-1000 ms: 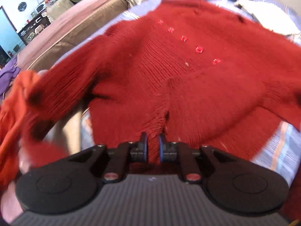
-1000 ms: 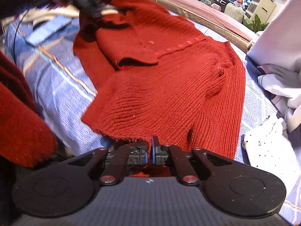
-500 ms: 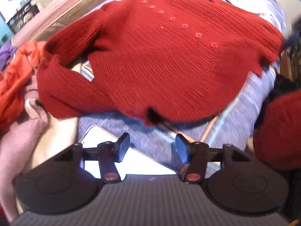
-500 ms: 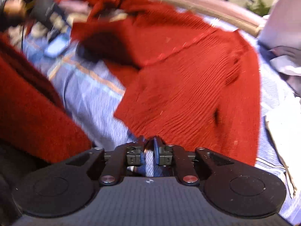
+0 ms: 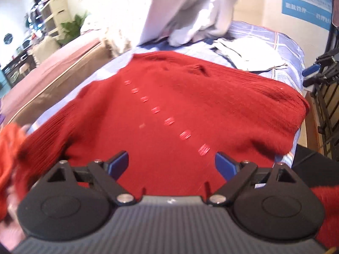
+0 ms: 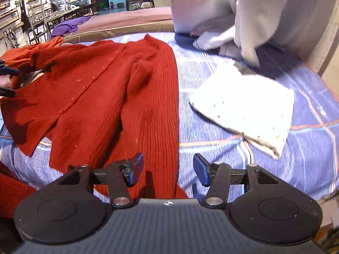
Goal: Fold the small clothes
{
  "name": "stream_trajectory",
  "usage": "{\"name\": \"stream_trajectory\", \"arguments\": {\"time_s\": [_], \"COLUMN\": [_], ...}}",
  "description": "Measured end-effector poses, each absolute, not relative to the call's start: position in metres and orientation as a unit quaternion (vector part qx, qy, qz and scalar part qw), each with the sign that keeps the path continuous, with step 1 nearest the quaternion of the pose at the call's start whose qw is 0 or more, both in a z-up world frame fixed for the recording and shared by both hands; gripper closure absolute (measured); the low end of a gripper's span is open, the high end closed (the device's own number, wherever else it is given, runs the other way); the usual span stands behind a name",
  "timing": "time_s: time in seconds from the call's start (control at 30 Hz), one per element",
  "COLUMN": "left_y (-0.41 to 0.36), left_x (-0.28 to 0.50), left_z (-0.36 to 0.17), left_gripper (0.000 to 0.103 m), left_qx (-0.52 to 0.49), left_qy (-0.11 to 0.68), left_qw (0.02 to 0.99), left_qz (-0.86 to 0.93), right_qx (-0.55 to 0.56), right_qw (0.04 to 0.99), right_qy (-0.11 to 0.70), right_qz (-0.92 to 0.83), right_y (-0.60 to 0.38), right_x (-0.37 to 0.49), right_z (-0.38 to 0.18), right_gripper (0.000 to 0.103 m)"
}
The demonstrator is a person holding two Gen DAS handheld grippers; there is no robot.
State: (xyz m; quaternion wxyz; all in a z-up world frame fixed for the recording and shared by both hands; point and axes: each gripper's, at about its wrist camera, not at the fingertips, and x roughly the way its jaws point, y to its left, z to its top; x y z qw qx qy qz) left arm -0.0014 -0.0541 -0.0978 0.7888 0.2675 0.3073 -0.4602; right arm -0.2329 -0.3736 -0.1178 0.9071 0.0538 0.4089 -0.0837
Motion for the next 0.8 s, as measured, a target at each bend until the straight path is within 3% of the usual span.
{"name": "stream_trajectory", "arguments": {"time_s": [0.3, 0.33, 0.4, 0.47, 0.63, 0.8], "left_y": [-0.113, -0.114, -0.113, -0.111, -0.116, -0.132], "left_x": [-0.023, -0.023, -0.019, -0.016, -0.009, -0.012], "left_z": [-0.124, -0.127, -0.135, -0.139, -0.141, -0.144], "left_gripper": [0.01, 0.01, 0.01, 0.01, 0.01, 0.01], "left_qx": [0.254, 0.253, 0.257, 0.253, 0.235, 0.241], "left_qy": [0.315, 0.321, 0.33, 0.333, 0.34, 0.337], "left_qw": [0.783, 0.782, 0.781, 0.783, 0.78, 0.773], "left_qz": [-0.472, -0.47, -0.464, -0.461, -0.469, -0.48], "right_qx": [0.154, 0.183, 0.241, 0.273, 0.228, 0.126], "right_qw": [0.878, 0.873, 0.867, 0.869, 0.906, 0.927], "right_qy": [0.452, 0.452, 0.436, 0.413, 0.355, 0.34], "right_qz": [-0.031, -0.025, -0.009, 0.009, -0.04, -0.093], "right_y": [-0.374, -0.38, -0.392, -0.403, -0.447, -0.479], "right_x": [-0.232, -0.232, -0.235, -0.237, -0.241, -0.234], "right_z": [-0.184, -0.19, -0.189, -0.169, -0.071, 0.01], "right_gripper": [0.016, 0.033, 0.081, 0.082, 0.084, 0.084]}}
